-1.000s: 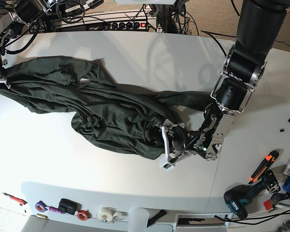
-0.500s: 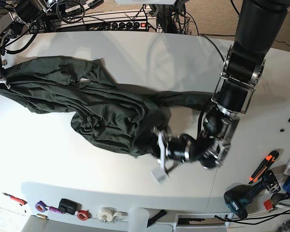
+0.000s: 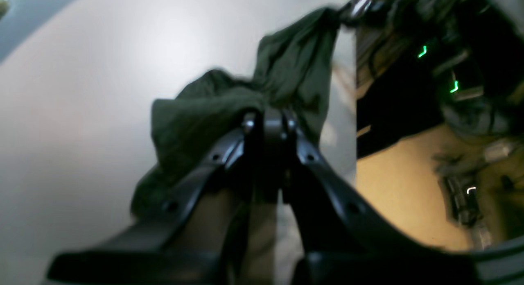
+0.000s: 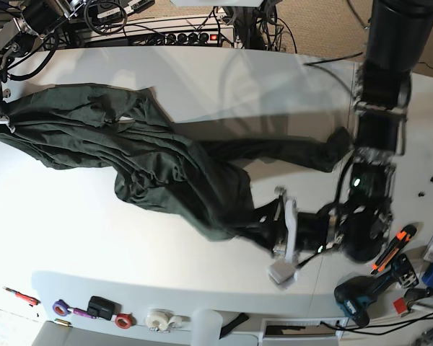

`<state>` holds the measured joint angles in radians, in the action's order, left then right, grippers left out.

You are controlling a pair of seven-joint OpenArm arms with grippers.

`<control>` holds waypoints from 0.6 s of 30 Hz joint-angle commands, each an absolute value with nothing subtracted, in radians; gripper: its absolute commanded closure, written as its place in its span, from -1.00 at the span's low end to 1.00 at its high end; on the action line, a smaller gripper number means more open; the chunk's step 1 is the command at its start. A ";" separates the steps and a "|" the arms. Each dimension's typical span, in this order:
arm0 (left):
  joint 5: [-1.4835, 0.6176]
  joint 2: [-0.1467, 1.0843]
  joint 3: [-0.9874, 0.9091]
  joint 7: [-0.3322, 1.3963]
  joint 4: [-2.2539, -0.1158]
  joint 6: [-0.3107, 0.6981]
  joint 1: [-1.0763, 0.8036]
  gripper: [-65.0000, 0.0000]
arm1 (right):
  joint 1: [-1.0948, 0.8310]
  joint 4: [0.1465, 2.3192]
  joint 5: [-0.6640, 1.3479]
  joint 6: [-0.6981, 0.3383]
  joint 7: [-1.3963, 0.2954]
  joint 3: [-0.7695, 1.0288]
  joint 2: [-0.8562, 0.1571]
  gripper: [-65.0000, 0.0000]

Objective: Layout the t-shirt on the table in an organized manner, then fold the t-shirt properly
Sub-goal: 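Lift and stretch the shirt with the left gripper away from the right gripper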

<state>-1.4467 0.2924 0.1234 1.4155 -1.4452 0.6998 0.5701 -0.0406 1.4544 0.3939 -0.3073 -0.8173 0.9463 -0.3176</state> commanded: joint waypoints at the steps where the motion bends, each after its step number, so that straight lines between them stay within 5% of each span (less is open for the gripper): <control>1: -1.484 0.314 0.118 1.396 -1.517 0.698 0.575 1.00 | -0.030 1.472 0.407 -0.310 -0.791 0.950 -0.346 1.00; 12: -1.484 0.451 0.097 1.396 -2.177 0.698 0.202 1.00 | -0.030 1.472 0.406 -0.310 -0.793 0.950 -0.341 1.00; 18: -1.484 0.448 -0.073 1.396 -2.356 0.698 0.039 1.00 | -0.030 1.472 0.399 -0.310 -0.793 0.950 -0.341 1.00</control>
<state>-1.4857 0.4427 -0.0685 1.4063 -2.3508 0.7006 0.0257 -0.0391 1.4540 0.3927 -0.3069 -0.8177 0.9459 -0.3153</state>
